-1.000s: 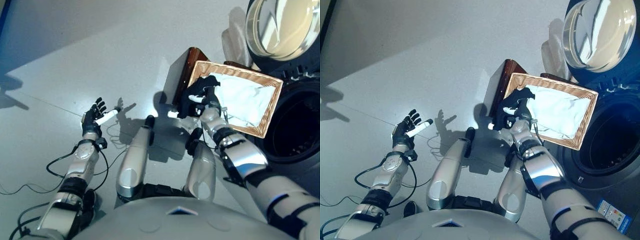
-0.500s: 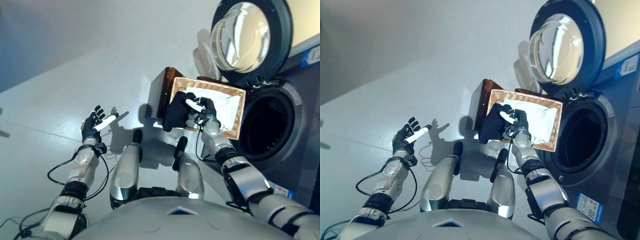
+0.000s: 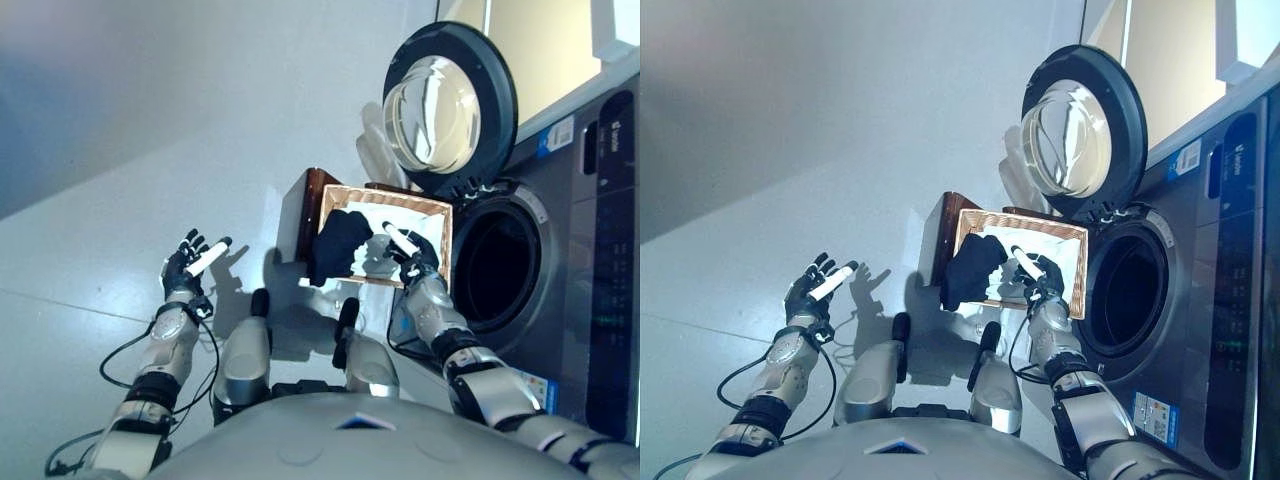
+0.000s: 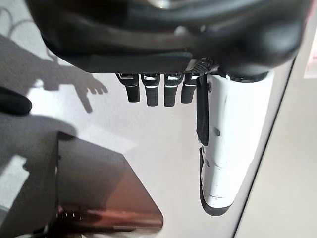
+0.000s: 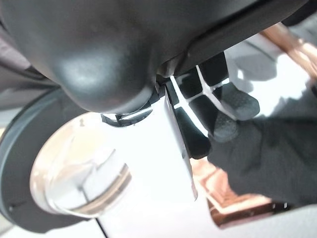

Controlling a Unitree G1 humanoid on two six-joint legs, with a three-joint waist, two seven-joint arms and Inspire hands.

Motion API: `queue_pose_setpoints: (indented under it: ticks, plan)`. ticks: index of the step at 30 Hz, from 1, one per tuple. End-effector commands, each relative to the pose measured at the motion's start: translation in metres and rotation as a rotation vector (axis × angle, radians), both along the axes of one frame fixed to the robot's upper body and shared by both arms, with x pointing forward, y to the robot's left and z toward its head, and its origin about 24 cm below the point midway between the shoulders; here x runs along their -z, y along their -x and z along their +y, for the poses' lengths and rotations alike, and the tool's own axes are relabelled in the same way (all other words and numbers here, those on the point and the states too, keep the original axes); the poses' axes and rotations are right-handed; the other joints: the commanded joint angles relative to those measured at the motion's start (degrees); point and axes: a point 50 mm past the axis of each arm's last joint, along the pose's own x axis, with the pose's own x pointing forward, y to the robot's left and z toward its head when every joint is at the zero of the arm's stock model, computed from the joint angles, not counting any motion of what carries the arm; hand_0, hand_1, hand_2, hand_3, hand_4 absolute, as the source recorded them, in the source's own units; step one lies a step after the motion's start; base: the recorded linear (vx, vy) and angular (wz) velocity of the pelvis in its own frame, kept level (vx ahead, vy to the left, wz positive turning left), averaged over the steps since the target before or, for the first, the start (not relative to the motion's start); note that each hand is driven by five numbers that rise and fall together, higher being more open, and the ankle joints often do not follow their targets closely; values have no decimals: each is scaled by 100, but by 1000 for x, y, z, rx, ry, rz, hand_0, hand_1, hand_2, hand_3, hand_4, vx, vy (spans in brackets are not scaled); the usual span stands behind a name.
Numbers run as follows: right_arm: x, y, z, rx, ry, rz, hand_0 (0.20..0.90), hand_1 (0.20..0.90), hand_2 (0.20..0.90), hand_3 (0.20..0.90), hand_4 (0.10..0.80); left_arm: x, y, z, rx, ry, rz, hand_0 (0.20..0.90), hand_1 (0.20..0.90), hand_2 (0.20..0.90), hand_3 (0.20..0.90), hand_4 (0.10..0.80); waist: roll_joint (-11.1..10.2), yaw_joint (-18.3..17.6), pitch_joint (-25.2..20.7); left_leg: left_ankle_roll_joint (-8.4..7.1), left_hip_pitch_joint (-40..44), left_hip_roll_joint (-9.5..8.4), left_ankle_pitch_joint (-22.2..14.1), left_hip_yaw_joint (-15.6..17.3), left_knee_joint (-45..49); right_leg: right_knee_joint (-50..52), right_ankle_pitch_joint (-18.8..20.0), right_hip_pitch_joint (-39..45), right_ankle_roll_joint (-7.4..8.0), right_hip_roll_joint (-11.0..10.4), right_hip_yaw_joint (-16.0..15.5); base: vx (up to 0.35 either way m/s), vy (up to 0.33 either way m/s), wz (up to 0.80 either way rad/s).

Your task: Pick up the clothes and place them into the washing machine

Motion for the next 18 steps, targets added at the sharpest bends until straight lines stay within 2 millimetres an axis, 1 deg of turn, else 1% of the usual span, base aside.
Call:
queue_pose_setpoints:
  ticks: [1, 2, 4, 6, 7, 10, 11, 12, 14, 15, 16, 17, 18]
  plan:
    - [-31, -28, -7, -93, 164, -128, 411, 411, 411, 411, 451, -13, -9, -3, 42, -36, -92, 900, 900, 900, 900, 800, 201, 94, -141, -63, 219, 29, 536, -35, -885, 362, -196, -140, 58, 34, -55, -72, -9, 5]
    - [-31, -35, 2, -178, 285, -84, 900, 900, 900, 900, 800, -15, -11, -2, 46, -48, -91, 900, 900, 900, 900, 800, 199, 142, -77, -51, 117, 8, 560, -58, -868, 378, -183, -230, 51, 23, -81, -70, -10, 5]
    - [-35, -42, 17, -245, 343, -88, 900, 900, 900, 900, 800, -17, -12, 1, 36, -64, -92, 900, 900, 900, 900, 800, 189, 184, 11, -42, 7, -8, 572, -101, -824, 400, -169, -300, 44, 13, -103, -72, -4, 7]
    - [-35, -43, 21, -261, 368, -80, 900, 900, 900, 900, 800, -18, -14, 2, 34, -68, -94, 900, 900, 900, 900, 800, 179, 203, 47, -40, -47, -17, 569, -117, -789, 409, -166, -319, 42, 7, -117, -42, -6, 14]
    - [-34, -47, 29, -268, 395, -50, 900, 900, 900, 900, 800, -21, -17, 2, 35, -75, -106, 900, 900, 900, 900, 800, 164, 277, 143, -30, -182, -28, 559, -176, -671, 439, -157, -355, 41, -16, -158, -56, -22, 16]
    - [-31, -54, 31, -221, 401, 20, 900, 900, 900, 900, 800, -28, -23, 1, 52, -83, -137, 900, 900, 900, 900, 800, 220, 431, 256, -14, -388, -84, 534, -274, -517, 513, -155, -420, 52, -71, -264, -46, 0, 25]
    - [-31, -54, 31, -221, 401, 19, 900, 900, 900, 900, 800, -29, -23, 1, 52, -83, -137, 900, 900, 900, 900, 800, 218, 430, 259, -14, -397, -85, 530, -276, -508, 515, -157, -424, 52, -73, -267, -36, 15, 29]
    - [-33, -60, 28, -176, 390, 61, 900, 900, 900, 900, 800, -33, -26, -1, 78, -86, -152, 900, 900, 900, 900, 800, 294, 564, 316, -6, -510, -136, 518, -331, -436, 539, -162, -446, 59, -112, -334, -30, 13, 24]
    - [-45, -73, 30, -130, 372, 50, 900, 900, 900, 900, 800, -37, -28, -3, 111, -92, -165, 900, 900, 900, 900, 800, 377, 692, 404, -6, -582, -181, 480, -383, -355, 570, -183, -441, 64, -156, -389, -42, 29, 23]
    - [-50, -77, 30, -116, 360, 41, 900, 900, 900, 900, 800, -38, -29, -4, 126, -95, -172, 900, 900, 900, 900, 800, 392, 718, 418, -1, -639, -201, 487, -395, -336, 570, -165, -470, 70, -179, -413, -29, 26, 20]
    - [-50, -77, 30, -116, 360, 40, 900, 900, 900, 900, 800, -39, -29, -4, 126, -95, -173, 900, 900, 900, 900, 800, 390, 718, 418, 0, -646, -202, 485, -396, -329, 572, -166, -475, 71, -180, -414, -28, 35, 16]
    - [-57, -83, 30, -79, 330, 28, 900, 900, 900, 900, 800, -40, -30, -3, 140, -107, -172, 900, 900, 900, 900, 800, 432, 774, 488, 0, -697, -237, 460, -402, -259, 612, -172, -500, 71, -212, -442, -23, 35, 9]
    - [-59, -86, 29, -72, 324, 24, 900, 900, 900, 900, 800, -40, -31, -3, 144, -113, -170, 900, 900, 900, 900, 800, 448, 788, 518, 0, -728, -248, 449, -400, -216, 630, -175, -517, 66, -222, -434, -18, 33, 7]
